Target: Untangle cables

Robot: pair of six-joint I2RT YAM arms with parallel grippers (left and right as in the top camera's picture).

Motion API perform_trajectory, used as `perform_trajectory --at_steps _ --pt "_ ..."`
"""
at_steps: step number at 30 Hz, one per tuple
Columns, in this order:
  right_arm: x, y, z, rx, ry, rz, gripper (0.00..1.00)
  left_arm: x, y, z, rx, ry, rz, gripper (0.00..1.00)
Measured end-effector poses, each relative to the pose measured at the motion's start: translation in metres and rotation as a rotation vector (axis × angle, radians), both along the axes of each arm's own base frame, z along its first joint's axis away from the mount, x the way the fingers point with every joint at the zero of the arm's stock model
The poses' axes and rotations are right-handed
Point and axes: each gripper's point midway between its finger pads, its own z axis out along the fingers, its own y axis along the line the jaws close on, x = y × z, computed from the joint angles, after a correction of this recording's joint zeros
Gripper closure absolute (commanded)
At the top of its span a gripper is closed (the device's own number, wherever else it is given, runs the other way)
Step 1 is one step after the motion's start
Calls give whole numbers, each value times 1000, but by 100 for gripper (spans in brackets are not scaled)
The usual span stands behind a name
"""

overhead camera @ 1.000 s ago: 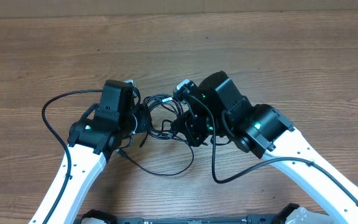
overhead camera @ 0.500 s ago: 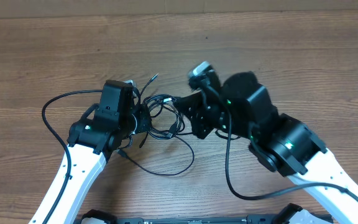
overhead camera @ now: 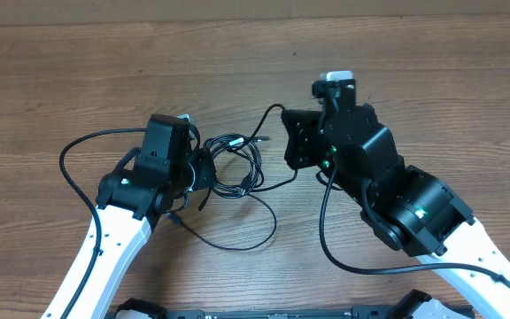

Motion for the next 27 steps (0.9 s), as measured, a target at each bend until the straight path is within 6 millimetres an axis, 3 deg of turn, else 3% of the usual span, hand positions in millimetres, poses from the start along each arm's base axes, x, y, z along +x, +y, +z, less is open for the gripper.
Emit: perform_trajectory --at_steps 8,12,17,21,27 --pt "7 -32 34 87 -91 -178 96 1 2 0 9 -3 6 96" --pt "18 -77 37 58 -113 -363 96 0 2 -1 11 0 7 96" --pt "27 -137 3 -8 3 -588 96 -1 1 -1 9 5 4 96" --pt "30 -170 -34 -63 149 -702 96 -2 3 -3 4 20 35 95" --pt "31 -167 -112 -166 431 -723 96 2 4 0 -39 28 122 96"
